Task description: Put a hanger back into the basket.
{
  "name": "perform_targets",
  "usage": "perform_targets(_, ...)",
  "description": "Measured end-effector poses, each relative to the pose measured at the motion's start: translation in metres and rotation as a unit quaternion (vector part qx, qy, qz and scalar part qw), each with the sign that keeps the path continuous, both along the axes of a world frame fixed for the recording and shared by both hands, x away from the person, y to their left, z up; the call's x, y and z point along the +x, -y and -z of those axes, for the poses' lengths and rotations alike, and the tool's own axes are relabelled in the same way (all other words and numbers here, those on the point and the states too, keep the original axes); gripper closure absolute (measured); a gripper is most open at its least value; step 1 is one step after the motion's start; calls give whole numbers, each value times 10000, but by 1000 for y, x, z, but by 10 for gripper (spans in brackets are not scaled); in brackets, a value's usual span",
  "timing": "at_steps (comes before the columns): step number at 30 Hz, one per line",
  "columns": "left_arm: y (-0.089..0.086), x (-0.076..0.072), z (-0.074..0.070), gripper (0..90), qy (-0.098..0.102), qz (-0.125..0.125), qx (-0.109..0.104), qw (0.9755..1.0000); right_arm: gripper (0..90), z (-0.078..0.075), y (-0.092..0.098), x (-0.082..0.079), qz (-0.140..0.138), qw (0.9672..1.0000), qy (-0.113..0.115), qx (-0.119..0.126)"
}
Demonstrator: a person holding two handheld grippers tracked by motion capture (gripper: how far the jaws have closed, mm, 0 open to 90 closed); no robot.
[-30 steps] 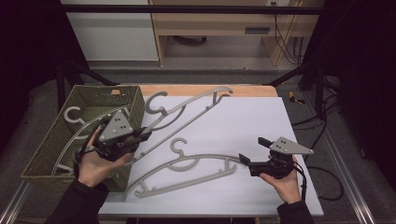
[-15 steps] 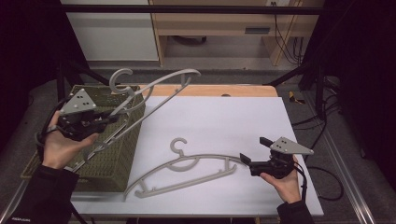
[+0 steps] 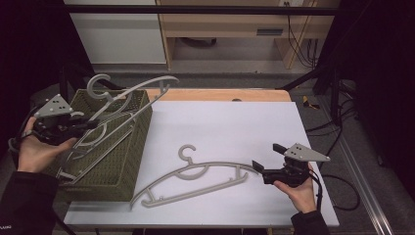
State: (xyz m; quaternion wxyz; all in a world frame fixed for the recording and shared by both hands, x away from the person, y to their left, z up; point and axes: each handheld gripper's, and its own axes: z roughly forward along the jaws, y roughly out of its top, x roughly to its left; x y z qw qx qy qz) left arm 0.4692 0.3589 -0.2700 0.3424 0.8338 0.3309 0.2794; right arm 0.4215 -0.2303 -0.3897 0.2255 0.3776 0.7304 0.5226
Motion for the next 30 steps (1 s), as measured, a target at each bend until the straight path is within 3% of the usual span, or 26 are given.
perform_targets(7,-33,3,14,799,-96,-301,-209,9993,55,1,1,1,5,10000,-14,-32)
perform_targets(16,-65,3,30,799,-261,-605,-315,9973,54,1,2,2,19,10000,-20,-50)
perform_targets(30,-84,1,46,799,-445,-942,-258,9942,53,2,1,3,16,10000,-47,-78)
